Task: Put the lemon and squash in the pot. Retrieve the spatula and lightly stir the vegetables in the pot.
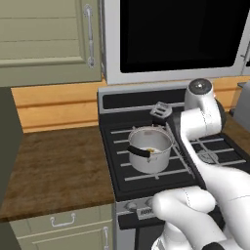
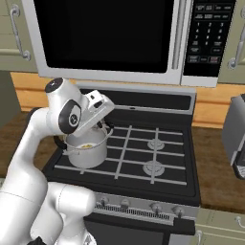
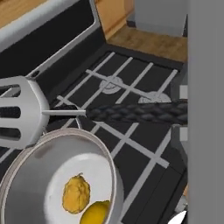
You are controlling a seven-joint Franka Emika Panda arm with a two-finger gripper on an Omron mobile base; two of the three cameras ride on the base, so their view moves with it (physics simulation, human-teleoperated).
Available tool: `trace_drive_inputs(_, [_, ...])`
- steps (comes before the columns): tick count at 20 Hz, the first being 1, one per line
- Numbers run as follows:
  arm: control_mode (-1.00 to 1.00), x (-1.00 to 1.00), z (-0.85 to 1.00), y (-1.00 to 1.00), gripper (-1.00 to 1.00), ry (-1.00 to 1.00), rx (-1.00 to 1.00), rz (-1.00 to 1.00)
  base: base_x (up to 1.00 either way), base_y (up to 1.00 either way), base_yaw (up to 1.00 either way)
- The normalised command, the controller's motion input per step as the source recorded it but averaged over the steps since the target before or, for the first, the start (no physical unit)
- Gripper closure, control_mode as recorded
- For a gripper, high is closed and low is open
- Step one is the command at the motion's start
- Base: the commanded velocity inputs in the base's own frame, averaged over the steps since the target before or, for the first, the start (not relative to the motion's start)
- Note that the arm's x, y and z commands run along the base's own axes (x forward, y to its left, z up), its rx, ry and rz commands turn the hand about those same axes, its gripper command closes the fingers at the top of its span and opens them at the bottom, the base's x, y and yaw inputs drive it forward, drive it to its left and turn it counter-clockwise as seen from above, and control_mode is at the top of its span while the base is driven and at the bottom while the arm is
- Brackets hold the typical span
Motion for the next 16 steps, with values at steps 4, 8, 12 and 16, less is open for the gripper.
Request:
trace_drive_inputs(4, [-1.0, 0.0, -0.09, 0.0, 1.0, 0.12, -0.39, 0.18, 0.0, 0.0, 0.0])
trace_drive_inputs(8, [-1.0, 0.03, -0.03, 0.0, 1.0, 0.12, -0.24, 0.19, 0.0, 0.0, 0.0])
trace_drive_inputs(12, [-1.0, 0.17, 0.0, 0.0, 1.0, 0.09, -0.18, 0.26, 0.0, 0.0, 0.0])
trace_drive_inputs(16, [-1.0, 0.17, 0.0, 0.0, 1.0, 0.05, -0.22, 0.35, 0.0, 0.0, 0.0])
